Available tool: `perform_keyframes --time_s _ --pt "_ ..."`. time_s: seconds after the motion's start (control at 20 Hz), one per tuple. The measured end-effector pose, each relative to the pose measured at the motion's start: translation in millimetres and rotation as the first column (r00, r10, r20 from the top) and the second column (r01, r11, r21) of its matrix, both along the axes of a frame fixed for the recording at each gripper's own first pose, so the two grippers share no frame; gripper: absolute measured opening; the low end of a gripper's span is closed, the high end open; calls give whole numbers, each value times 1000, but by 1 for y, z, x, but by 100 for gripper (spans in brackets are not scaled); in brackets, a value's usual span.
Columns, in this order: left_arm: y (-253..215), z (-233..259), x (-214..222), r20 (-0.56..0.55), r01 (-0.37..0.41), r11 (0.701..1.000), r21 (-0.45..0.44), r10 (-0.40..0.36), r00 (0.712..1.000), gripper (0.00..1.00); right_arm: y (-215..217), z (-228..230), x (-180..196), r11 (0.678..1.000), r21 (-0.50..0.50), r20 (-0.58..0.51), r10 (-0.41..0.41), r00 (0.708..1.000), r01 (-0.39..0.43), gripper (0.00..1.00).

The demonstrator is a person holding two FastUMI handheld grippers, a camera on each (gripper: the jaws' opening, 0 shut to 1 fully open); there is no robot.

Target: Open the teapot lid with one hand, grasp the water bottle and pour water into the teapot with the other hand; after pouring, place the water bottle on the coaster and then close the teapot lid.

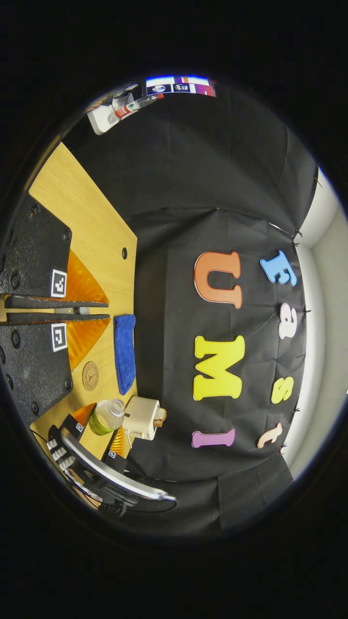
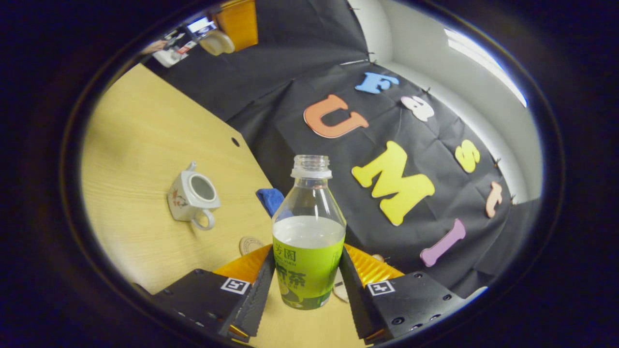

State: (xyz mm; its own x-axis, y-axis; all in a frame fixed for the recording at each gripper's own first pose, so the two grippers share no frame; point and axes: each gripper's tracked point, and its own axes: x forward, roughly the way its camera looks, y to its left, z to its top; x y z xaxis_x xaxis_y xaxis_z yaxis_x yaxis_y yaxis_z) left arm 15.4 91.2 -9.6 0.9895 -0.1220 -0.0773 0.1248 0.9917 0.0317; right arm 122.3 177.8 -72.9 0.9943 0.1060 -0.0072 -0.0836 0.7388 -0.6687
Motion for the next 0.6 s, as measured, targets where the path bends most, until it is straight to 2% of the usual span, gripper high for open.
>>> perform_keyframes --time_s 0.1,0.25,0.45,0.6 --pt "-5 0 1 -2 10 1000 7 -10 1000 6 -9 3 5 992 129 -24 14 1000 -11 73" --pt "-9 -4 3 -1 20 999 26 -20 1000 6 -23 1 17 948 318 -86 39 995 -10 73" --pt "-13 -6 4 -10 18 999 33 -18 1000 5 -35 2 33 875 483 -163 63 985 24 75" --pt "-9 -10 8 -16 13 999 35 -12 1000 6 -30 1 52 834 551 -187 84 979 33 75"
